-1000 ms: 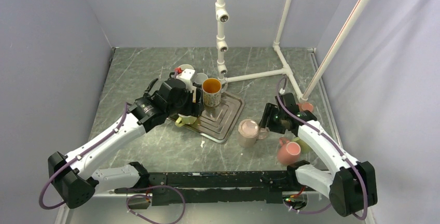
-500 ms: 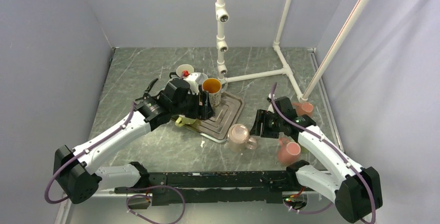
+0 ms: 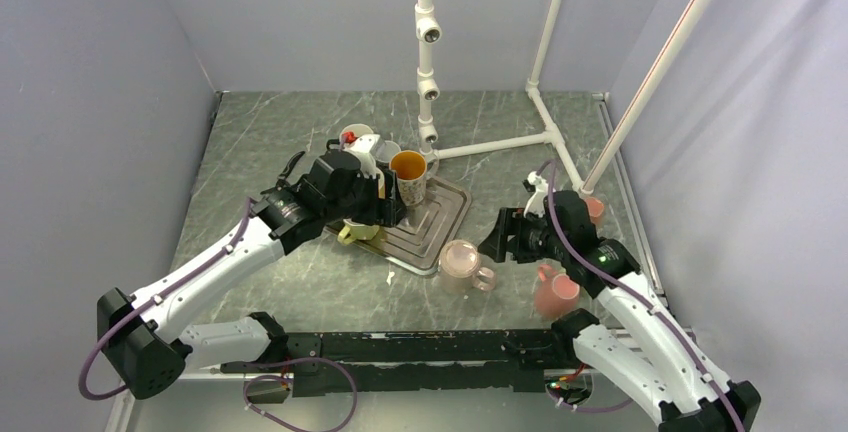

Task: Turn the mug right side up
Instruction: Move the cup to the center of the board.

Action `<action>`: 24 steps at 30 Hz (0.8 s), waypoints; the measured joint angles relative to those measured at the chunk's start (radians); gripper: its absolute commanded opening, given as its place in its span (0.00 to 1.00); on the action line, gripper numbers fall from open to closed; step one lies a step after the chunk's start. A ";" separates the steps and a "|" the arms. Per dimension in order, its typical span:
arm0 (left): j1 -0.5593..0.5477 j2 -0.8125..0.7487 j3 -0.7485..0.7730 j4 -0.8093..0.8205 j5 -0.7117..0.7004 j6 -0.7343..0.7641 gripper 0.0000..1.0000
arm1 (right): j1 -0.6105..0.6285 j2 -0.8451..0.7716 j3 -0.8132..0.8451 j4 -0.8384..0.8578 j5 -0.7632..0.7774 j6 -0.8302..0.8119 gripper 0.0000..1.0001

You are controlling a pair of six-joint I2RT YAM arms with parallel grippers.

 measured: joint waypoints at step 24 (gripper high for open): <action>0.000 0.001 0.006 0.003 0.029 -0.002 0.75 | 0.183 0.009 -0.212 0.140 -0.189 0.027 0.69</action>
